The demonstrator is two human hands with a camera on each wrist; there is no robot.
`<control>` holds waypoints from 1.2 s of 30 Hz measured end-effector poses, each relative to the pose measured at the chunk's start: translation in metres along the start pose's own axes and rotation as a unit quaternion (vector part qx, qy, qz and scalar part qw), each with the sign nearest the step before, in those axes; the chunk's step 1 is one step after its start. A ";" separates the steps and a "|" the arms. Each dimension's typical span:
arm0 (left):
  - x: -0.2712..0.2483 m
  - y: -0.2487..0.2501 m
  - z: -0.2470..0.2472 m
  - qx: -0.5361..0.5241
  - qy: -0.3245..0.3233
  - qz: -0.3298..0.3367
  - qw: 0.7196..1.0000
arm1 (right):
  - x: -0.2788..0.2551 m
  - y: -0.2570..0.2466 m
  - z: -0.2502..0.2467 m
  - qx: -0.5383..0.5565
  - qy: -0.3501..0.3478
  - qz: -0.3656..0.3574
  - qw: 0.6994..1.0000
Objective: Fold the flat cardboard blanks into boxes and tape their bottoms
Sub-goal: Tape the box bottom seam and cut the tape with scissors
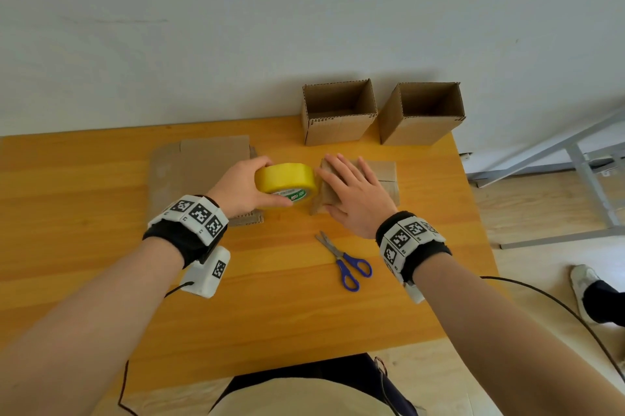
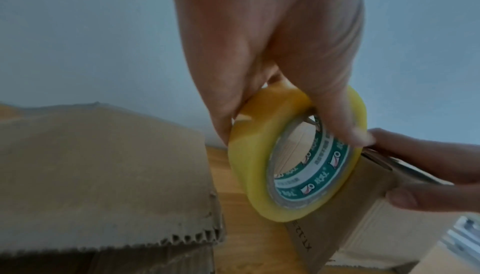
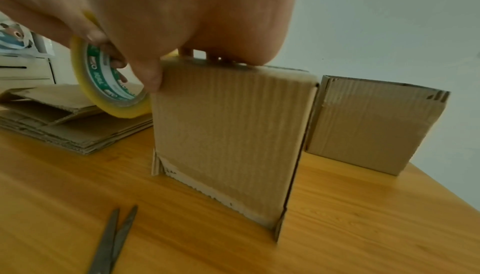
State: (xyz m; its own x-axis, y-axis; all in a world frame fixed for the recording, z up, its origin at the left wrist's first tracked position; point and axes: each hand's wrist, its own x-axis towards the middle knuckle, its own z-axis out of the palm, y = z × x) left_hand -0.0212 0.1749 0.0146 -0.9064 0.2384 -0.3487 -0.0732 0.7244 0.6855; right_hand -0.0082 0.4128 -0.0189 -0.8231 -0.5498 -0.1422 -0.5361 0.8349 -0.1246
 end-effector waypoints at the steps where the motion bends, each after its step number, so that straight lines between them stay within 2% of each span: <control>1: -0.001 0.004 0.001 0.000 -0.018 -0.008 1.000 | 0.000 -0.001 -0.002 0.007 0.002 0.001 1.000; 6: -0.002 0.016 0.005 -0.035 -0.039 -0.014 0.999 | -0.002 -0.002 -0.003 0.017 0.006 0.013 1.000; 11: 0.002 0.021 0.003 -0.044 -0.074 -0.017 0.996 | -0.010 0.002 0.000 0.001 0.003 -0.003 1.000; 17: 0.012 0.018 0.014 0.128 -0.061 -0.054 0.988 | -0.009 0.005 -0.003 0.015 -0.019 -0.004 1.000; 20: 0.014 0.021 0.020 0.113 -0.084 -0.040 0.989 | -0.011 0.006 -0.003 0.016 -0.015 0.004 1.000; 25: 0.012 0.029 0.021 0.034 -0.145 0.016 0.989 | -0.026 0.002 -0.004 0.038 0.012 0.021 0.999; 29: 0.008 0.025 0.029 0.025 -0.119 0.012 0.993 | -0.044 -0.008 -0.002 0.076 0.075 0.058 0.993; 33: 0.004 0.027 0.027 0.015 -0.096 0.042 0.994 | -0.066 -0.018 0.007 0.071 0.163 0.097 0.979; 34: 0.004 0.028 0.026 0.018 -0.096 0.046 0.994 | -0.071 -0.020 0.012 0.072 0.174 0.107 0.976; 36: 0.005 0.030 0.025 0.039 -0.098 0.047 0.993 | -0.081 -0.023 0.024 0.105 0.144 0.133 0.975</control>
State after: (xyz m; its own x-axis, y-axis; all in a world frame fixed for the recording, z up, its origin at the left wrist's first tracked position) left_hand -0.0171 0.2137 0.0173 -0.8085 0.4227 -0.4094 0.0470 0.7399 0.6710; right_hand 0.0752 0.4379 -0.0280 -0.9626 -0.2588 0.0798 -0.2706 0.9064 -0.3243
